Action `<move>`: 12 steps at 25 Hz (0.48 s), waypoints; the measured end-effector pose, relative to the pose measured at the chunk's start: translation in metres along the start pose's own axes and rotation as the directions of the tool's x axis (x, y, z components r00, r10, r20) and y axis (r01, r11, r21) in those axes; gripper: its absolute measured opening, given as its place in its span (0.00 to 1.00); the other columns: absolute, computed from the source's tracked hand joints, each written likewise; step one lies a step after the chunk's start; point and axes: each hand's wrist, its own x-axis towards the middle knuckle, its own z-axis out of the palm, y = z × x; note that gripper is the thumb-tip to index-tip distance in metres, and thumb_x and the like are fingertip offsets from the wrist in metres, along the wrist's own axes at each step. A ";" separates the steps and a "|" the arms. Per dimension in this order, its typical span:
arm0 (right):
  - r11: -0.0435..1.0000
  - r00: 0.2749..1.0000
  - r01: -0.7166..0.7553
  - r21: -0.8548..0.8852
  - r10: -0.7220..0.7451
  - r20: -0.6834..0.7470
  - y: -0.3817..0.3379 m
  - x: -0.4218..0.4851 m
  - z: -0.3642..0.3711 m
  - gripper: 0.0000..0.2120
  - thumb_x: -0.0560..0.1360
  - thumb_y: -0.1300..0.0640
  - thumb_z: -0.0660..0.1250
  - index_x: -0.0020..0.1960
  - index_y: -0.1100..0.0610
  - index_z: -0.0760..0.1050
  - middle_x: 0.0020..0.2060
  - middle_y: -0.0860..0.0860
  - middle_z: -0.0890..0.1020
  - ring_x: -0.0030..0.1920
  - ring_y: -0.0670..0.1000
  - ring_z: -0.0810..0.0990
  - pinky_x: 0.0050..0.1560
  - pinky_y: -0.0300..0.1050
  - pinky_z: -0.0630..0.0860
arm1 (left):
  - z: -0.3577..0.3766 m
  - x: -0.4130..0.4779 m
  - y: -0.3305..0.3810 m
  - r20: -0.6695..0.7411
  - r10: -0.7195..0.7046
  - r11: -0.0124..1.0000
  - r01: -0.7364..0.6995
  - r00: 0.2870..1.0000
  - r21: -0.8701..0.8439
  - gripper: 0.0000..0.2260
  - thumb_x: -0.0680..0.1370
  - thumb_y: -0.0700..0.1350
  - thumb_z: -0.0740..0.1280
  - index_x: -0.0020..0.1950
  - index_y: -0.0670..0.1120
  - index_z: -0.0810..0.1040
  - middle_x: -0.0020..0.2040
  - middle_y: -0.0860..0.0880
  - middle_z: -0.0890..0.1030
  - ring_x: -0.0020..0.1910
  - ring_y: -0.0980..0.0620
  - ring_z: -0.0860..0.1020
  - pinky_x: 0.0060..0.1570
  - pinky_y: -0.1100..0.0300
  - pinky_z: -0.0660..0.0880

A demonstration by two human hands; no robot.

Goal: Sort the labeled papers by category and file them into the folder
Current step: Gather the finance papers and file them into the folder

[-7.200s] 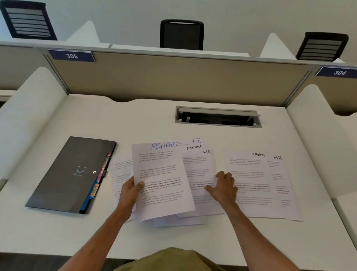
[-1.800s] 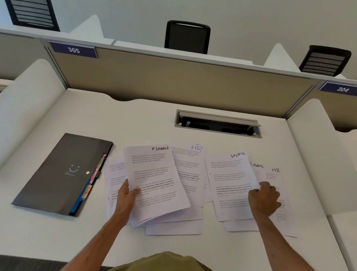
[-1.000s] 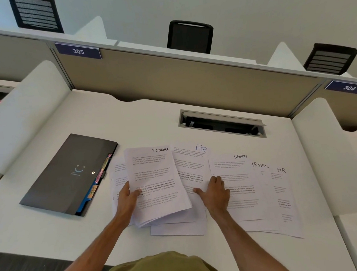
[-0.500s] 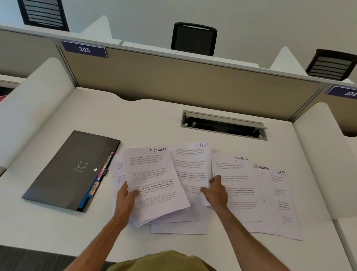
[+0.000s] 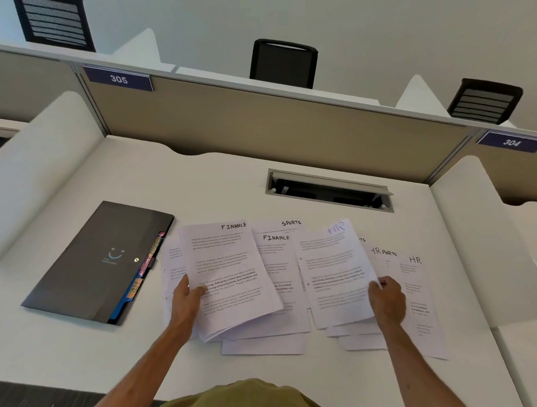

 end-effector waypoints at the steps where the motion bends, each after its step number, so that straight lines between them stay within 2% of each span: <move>1: 1.000 0.999 -0.021 -0.022 0.020 -0.031 0.008 0.004 -0.003 0.06 0.77 0.59 0.67 0.52 0.56 0.81 0.47 0.58 0.85 0.44 0.59 0.78 0.52 0.54 0.76 | 0.001 0.000 -0.001 0.003 0.003 1.000 -0.003 1.000 0.004 0.20 0.84 0.37 0.64 0.75 0.50 0.75 0.67 0.48 0.81 0.56 0.47 0.82 0.50 0.52 0.79; 3: 0.996 0.994 -0.057 -0.074 0.050 -0.094 0.019 0.008 -0.007 0.08 0.76 0.60 0.67 0.54 0.56 0.81 0.50 0.60 0.85 0.50 0.62 0.79 0.60 0.60 0.73 | 0.002 0.002 -0.001 0.006 0.001 1.000 -0.001 1.000 0.008 0.20 0.84 0.37 0.65 0.75 0.49 0.74 0.69 0.47 0.81 0.58 0.45 0.82 0.53 0.50 0.79; 6: 0.985 0.985 -0.070 -0.159 0.044 -0.165 0.022 0.004 -0.004 0.20 0.74 0.61 0.69 0.65 0.58 0.78 0.60 0.62 0.81 0.61 0.65 0.75 0.61 0.63 0.70 | 0.005 0.001 0.002 0.014 -0.002 1.000 0.002 1.000 0.009 0.21 0.83 0.36 0.64 0.76 0.48 0.74 0.70 0.46 0.80 0.61 0.42 0.81 0.55 0.48 0.78; 8: 0.972 0.986 0.071 -0.225 -0.103 -0.134 0.011 -0.008 0.004 0.20 0.74 0.61 0.71 0.66 0.57 0.79 0.59 0.60 0.81 0.61 0.63 0.75 0.58 0.61 0.71 | 0.007 -0.001 0.002 0.015 0.004 1.000 -0.004 1.000 0.011 0.20 0.83 0.36 0.64 0.75 0.48 0.75 0.69 0.46 0.81 0.58 0.45 0.81 0.52 0.52 0.78; 10: 0.915 0.945 0.304 -0.264 -0.325 -0.038 -0.008 -0.025 0.018 0.14 0.74 0.60 0.72 0.59 0.54 0.82 0.52 0.55 0.84 0.55 0.59 0.78 0.51 0.54 0.72 | 0.006 -0.004 0.001 0.021 0.010 1.000 -0.011 1.000 0.023 0.20 0.83 0.36 0.64 0.75 0.48 0.75 0.70 0.46 0.81 0.58 0.46 0.81 0.52 0.52 0.78; 12: 0.864 0.893 0.449 -0.229 -0.442 0.085 -0.032 -0.046 0.035 0.08 0.75 0.59 0.72 0.53 0.52 0.82 0.46 0.50 0.84 0.50 0.55 0.81 0.45 0.49 0.74 | 0.005 -0.006 -0.002 0.019 0.004 1.000 -0.005 1.000 0.031 0.21 0.83 0.37 0.65 0.76 0.49 0.75 0.71 0.47 0.80 0.59 0.44 0.81 0.55 0.50 0.78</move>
